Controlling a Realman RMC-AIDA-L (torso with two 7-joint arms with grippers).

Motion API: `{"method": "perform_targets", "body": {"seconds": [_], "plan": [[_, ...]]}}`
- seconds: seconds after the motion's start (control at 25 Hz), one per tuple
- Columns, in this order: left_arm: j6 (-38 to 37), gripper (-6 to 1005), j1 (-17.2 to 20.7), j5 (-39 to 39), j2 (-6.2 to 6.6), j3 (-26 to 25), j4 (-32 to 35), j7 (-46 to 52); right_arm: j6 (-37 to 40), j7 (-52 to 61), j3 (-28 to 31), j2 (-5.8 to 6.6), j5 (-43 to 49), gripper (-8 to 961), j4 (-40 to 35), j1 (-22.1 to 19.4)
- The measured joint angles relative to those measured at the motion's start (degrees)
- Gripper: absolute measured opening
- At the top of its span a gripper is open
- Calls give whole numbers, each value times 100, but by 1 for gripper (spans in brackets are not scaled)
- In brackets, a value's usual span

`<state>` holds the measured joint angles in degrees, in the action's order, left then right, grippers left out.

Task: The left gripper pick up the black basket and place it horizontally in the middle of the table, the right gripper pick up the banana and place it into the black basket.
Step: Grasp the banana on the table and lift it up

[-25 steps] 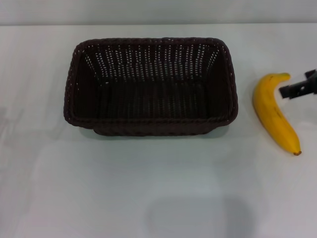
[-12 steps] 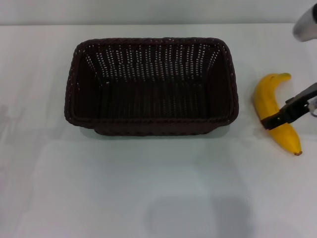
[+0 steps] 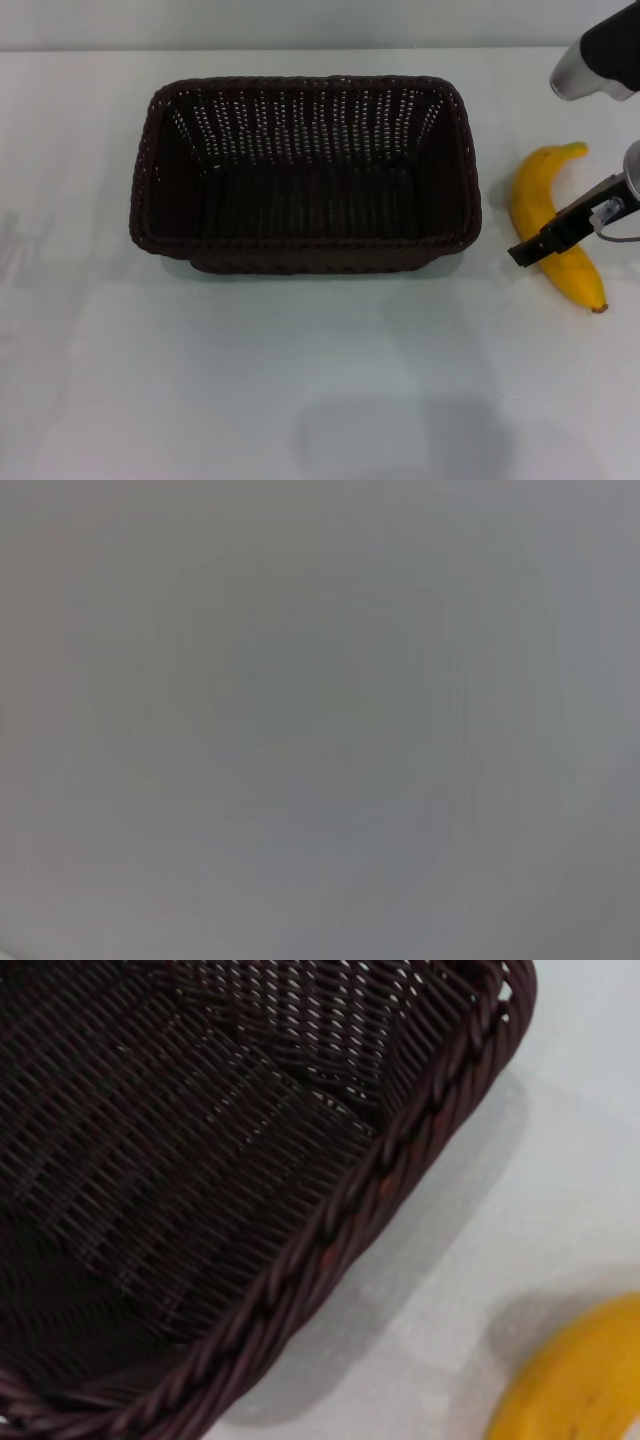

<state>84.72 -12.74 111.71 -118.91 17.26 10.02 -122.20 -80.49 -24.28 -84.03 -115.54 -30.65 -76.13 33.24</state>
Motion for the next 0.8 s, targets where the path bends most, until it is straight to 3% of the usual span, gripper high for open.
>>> {"method": "perform_targets", "body": {"seconds": [0.56,0.8], "plan": [[0,880,-34,0,9,6,0,82,248,41,-72,10,100,715,252,105],[1,880,-70,-11,9,6,12,138,229,45,-80,0,177,561,291,109]]}}
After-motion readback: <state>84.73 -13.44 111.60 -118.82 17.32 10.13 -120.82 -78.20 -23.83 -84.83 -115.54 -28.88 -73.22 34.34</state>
